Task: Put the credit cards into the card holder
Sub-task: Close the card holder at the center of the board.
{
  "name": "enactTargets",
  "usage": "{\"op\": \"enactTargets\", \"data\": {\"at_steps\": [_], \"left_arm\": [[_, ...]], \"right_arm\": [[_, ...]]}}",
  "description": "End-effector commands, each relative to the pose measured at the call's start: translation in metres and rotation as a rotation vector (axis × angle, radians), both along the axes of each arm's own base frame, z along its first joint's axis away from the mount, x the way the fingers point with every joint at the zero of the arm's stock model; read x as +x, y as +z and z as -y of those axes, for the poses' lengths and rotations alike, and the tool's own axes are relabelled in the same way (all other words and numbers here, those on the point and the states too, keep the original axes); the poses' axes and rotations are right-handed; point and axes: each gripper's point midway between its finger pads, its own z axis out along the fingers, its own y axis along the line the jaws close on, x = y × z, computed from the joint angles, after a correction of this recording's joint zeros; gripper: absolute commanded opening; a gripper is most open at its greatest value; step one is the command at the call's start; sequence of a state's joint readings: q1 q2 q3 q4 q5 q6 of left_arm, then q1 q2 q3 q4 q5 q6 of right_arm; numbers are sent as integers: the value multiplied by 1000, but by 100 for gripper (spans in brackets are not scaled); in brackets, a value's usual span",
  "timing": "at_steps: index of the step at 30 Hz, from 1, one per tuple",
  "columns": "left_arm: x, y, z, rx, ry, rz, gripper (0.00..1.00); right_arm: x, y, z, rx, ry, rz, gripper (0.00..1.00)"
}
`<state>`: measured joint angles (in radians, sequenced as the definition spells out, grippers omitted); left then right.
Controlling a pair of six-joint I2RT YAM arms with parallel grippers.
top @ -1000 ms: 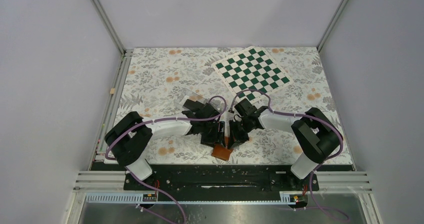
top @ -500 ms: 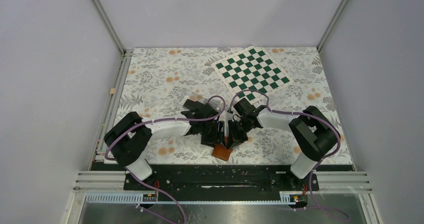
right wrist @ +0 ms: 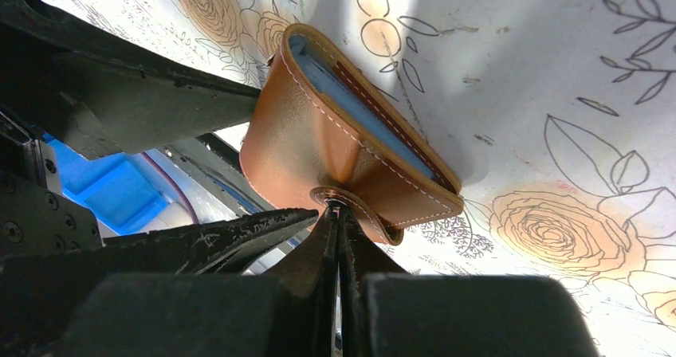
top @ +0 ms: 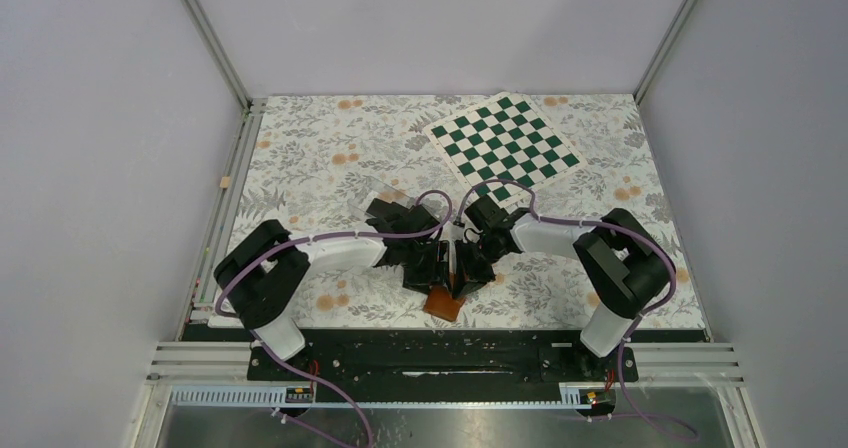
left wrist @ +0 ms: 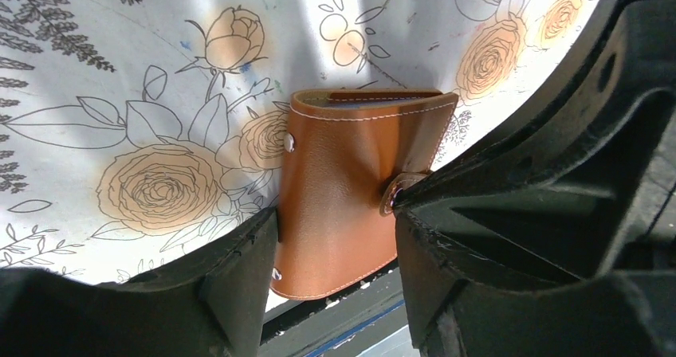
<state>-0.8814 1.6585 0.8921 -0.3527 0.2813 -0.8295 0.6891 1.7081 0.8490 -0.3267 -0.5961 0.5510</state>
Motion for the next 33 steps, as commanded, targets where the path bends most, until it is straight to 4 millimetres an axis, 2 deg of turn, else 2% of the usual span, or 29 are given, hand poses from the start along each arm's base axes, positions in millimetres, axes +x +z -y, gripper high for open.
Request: {"op": "enactTargets", "data": {"at_steps": [1,9,21,26,29,33], "left_arm": [[0,-22,13,18,-12,0,55],[-16,-44,17,100,-50,-48,51],[-13,-46,9,141,2,-30,50],[-16,-51,9,149,3,-49,50],[-16,-53,10,146,5,-54,50],[-16,-55,9,151,8,-58,50]], "right_arm": [[0,-23,6,-92,7,16,0],[0,-36,17,-181,-14,1,0],[-13,-71,51,-460,-36,-38,0],[-22,-85,57,-516,-26,-103,0],[-21,-82,47,-456,-6,-96,0],[-14,-53,23,-292,14,-42,0]]}}
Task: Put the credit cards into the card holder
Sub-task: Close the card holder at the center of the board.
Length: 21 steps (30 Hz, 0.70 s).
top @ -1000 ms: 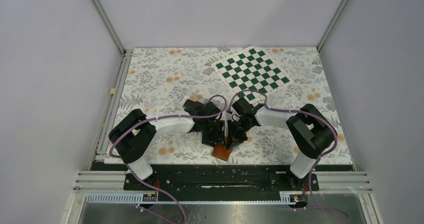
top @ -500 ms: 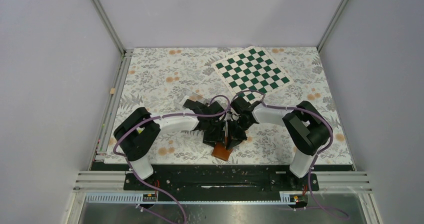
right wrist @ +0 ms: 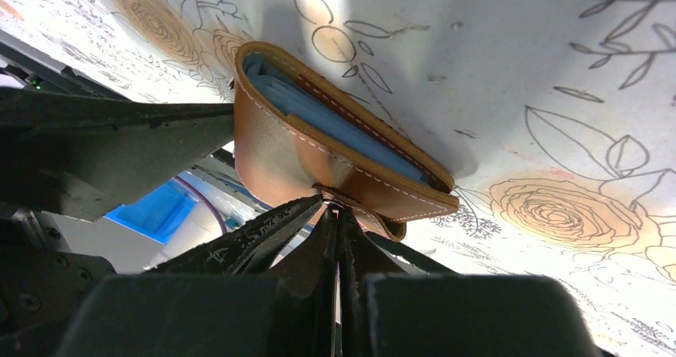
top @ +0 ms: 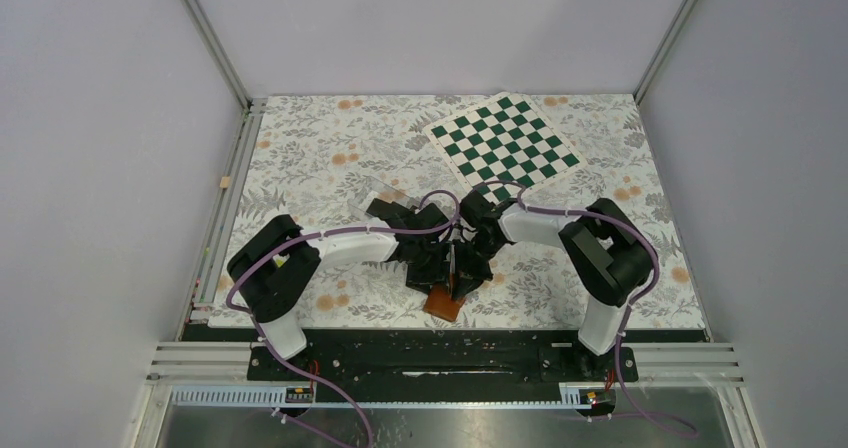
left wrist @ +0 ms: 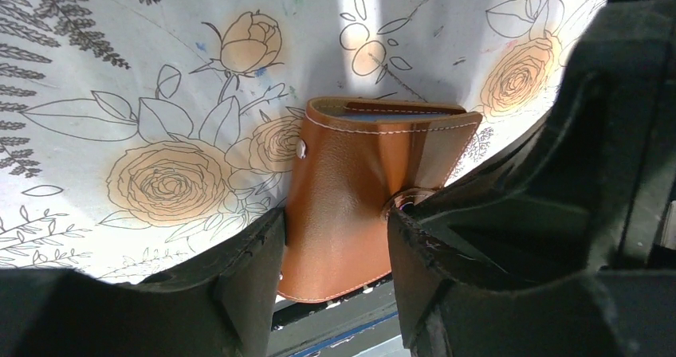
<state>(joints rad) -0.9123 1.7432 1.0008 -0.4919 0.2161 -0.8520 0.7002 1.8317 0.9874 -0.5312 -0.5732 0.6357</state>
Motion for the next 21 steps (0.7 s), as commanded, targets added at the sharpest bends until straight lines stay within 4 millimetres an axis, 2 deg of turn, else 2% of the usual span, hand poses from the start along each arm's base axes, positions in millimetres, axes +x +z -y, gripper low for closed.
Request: {"op": "enactTargets", "data": {"at_steps": [1,4,11,17,21], "left_arm": [[-15,-46,10,24,-6,-23,50],[-15,-48,9,31,-5,-29,50],[-15,-50,8,39,-4,-33,49],[-14,-47,9,32,-8,-28,49],[-12,-41,11,12,-11,-12,51]], "right_arm": [[-7,-40,17,-92,92,139,0],[-4,-18,2,12,87,173,0],[4,24,-16,157,77,255,0],[8,42,-18,189,68,307,0],[11,46,-17,181,60,325,0]]}}
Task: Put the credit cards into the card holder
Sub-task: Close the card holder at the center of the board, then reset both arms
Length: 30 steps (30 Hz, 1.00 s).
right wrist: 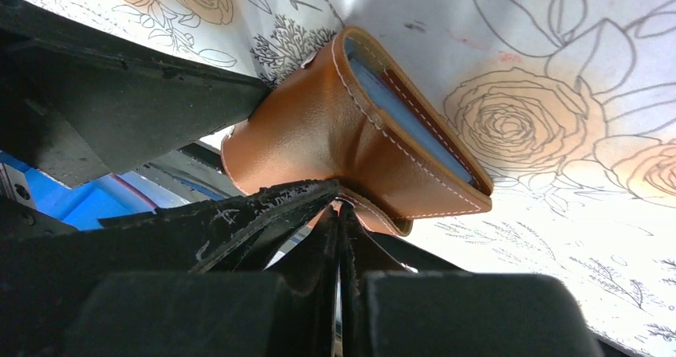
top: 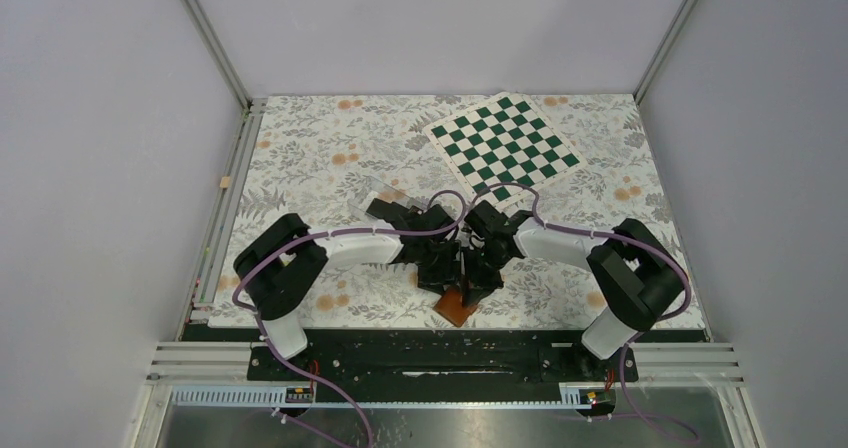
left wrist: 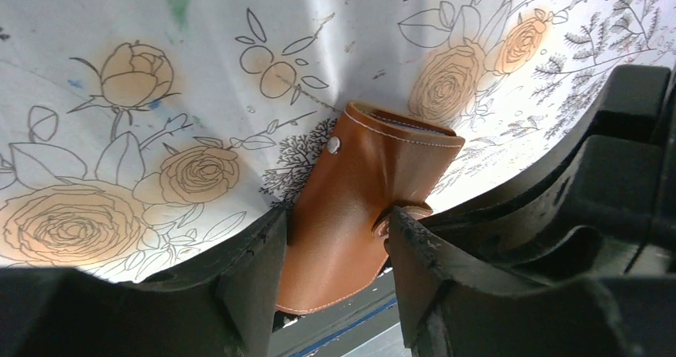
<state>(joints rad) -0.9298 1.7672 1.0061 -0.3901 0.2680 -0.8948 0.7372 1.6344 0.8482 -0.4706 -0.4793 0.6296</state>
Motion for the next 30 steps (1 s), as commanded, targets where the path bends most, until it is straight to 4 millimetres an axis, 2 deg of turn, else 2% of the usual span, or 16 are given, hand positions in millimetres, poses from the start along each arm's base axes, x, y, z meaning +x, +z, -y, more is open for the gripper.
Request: {"op": "enactTargets", "data": {"at_steps": [1,7,11,12,13,16,20,24,27,30], "left_arm": [[-12,-43,-15,103,-12,0,53],[-1,-15,-20,71,10,92,62],[11,12,-32,82,52,185,84],[14,18,-36,82,67,206,95],[18,24,-39,75,83,228,98],[28,40,-50,44,150,290,98],[43,68,-59,-97,232,379,99],[56,89,-85,-190,311,482,99],[67,112,-110,-236,358,608,99],[78,138,-149,-212,443,763,99]], "right_arm": [[25,36,-32,165,44,173,0],[26,29,-25,112,48,173,0],[27,34,-28,128,53,178,0],[28,36,-28,131,52,184,0],[28,38,-29,136,53,189,0],[30,43,-31,151,56,198,0],[31,53,-35,183,61,216,0],[39,71,-35,209,43,280,1],[54,84,-24,213,-15,336,15],[77,94,2,194,-108,417,39]]}}
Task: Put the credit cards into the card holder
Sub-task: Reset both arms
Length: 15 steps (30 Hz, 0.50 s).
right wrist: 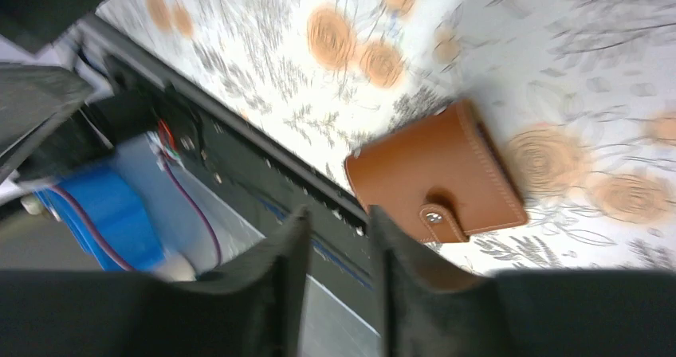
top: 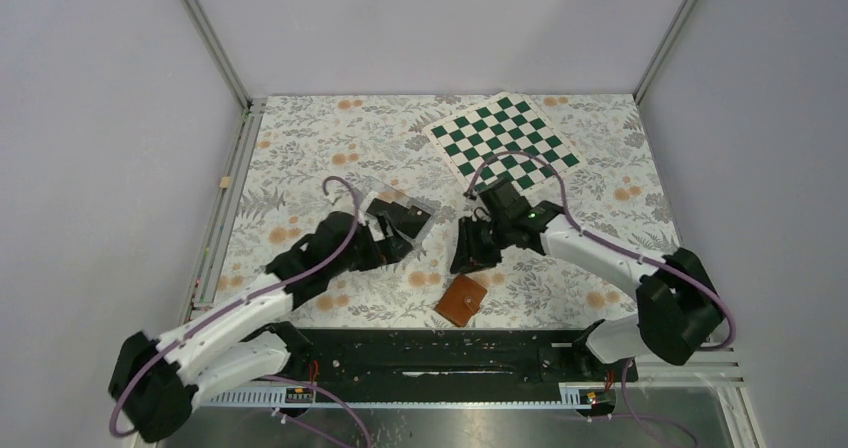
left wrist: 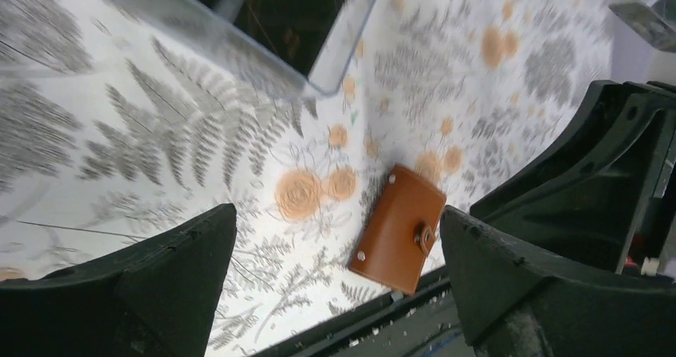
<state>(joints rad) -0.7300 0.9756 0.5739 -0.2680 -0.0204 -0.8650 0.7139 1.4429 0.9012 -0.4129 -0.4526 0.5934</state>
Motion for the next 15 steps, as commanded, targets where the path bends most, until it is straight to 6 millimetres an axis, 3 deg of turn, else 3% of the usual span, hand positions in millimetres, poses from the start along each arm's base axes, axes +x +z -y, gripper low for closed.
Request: {"op": "enactTargets", "data": {"at_steps": [1,4,7,10,12,15], "left_arm": [[32,53,-50,12,165,295,99],[41,70,-102,103,316,425,99],[49,85,-144,200,416,550,99],[61,77,-176,300,469,548,99],[72,60,-196,367,494,497,99],[90,36,-221,429,531,452,99]], "right_arm": [[46,35,35,20,-155,186,47],[71,47,88,-65,-273,324,66],[96,58,160,-291,-429,539,82],[114,75,234,-574,-631,779,94],[121,82,260,-668,-702,919,98],[130,77,276,-707,-774,1073,99]]}}
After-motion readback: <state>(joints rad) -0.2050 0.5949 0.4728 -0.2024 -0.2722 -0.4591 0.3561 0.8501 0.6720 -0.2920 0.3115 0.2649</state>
